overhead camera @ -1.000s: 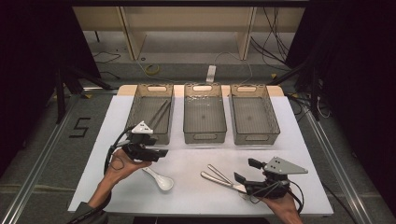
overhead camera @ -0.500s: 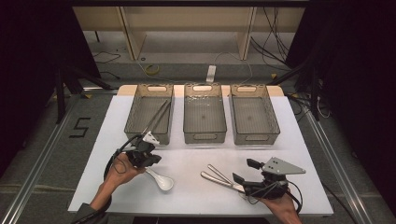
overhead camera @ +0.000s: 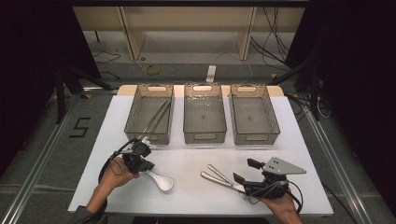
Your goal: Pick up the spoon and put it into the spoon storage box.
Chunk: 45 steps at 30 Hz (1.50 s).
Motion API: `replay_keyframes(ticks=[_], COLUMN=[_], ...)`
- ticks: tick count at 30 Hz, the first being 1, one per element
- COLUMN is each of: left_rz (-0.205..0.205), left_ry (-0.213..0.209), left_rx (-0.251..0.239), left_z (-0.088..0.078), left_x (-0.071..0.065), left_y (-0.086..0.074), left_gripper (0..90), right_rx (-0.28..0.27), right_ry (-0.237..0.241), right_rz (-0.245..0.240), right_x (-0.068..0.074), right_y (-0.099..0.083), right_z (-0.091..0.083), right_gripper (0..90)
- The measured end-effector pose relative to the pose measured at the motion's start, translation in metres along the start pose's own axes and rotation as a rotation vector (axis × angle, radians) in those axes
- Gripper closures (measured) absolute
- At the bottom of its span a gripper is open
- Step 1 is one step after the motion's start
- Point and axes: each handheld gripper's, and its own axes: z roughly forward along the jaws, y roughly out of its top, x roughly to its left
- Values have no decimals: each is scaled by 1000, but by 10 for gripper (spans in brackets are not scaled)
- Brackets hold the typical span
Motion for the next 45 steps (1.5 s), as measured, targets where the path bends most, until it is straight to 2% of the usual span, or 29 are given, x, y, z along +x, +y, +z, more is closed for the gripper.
replay_keyframes(ticks=[4,14,19,22,24,26,28,30,33,35,36,39,45], left_rz=[-21,-13,-9,-9,-16,-22,-17,-9,7,7,4,2,36], left_ry=[-8,-64,-76,-58,-54,-53,-78,-73,-64,-86,-95,-76,-63], left_rx=[26,113,109,75,33,-2,-11,0,34,48,51,70,115], left_z=[-4,-6,-9,-14,-20,-25,-28,-29,-25,-22,-20,-17,-11], left_x=[0,-15,-19,-19,-19,-22,-26,-31,-36,-36,-36,-38,-40], left_y=[-8,-26,-29,-27,-25,-24,-23,-22,-21,-21,-21,-21,-24], left_gripper=[890,889,888,877,819,693,545,433,335,291,287,310,463], right_rx=[1,1,2,3,4,2,3,5,6,6,6,3,4], right_ry=[0,-2,-3,-1,-2,-3,-2,-2,0,0,-1,-2,-2], right_rz=[0,-2,-3,-5,-4,-2,-2,-3,-5,-2,-2,-2,-4], right_x=[0,0,0,0,0,0,0,0,0,0,0,0,0], right_y=[0,0,0,0,0,0,0,0,0,0,0,0,0], right_z=[0,0,0,0,0,0,0,0,1,0,0,0,0], right_gripper=[259,259,259,259,259,259,259,259,258,258,258,258,258])
